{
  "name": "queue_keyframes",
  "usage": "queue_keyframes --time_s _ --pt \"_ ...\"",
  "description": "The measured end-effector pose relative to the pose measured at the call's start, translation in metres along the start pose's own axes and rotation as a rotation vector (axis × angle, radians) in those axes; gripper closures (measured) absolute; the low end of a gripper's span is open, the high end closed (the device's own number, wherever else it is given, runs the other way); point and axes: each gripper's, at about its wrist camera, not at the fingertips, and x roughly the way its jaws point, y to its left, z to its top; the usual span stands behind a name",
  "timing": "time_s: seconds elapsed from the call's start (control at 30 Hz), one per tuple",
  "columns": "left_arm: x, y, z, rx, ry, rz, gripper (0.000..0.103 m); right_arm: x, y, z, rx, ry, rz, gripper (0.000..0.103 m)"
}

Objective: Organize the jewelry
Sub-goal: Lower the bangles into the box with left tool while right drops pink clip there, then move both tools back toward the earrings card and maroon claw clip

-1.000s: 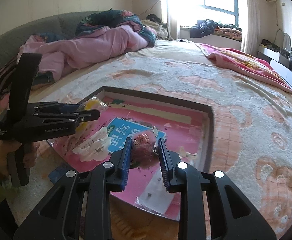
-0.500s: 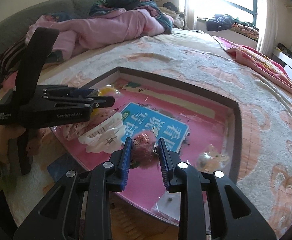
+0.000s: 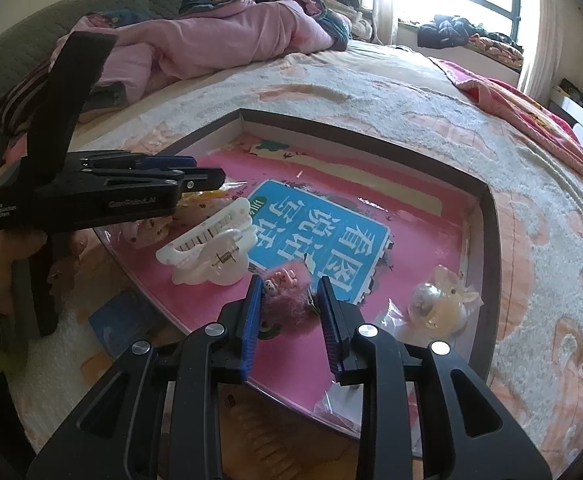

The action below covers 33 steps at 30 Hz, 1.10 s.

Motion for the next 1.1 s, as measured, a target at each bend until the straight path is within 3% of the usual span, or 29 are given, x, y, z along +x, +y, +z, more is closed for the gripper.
queue_keyframes --time_s 0.17,0.43,0.87,1.1 --pt "0.0 0.0 0.0 0.0 0.0 -0.001 0.068 -0.003 -0.003 -0.003 0.023 0.002 -0.007 0.074" --pt "-0.004 0.002 -0.001 -0.006 -0.004 0.005 0.067 -0.019 -0.015 -0.008 0.092 -0.032 -0.004 0.055" --pt "-0.023 0.001 -0.004 0.002 -0.035 0.03 0.045 -0.049 -0.029 -0.021 0.163 -0.09 -0.036 0.038" --pt "-0.036 0.0 -0.006 -0.006 -0.061 0.042 0.024 -0.059 -0.029 -0.025 0.18 -0.103 -0.04 0.03"
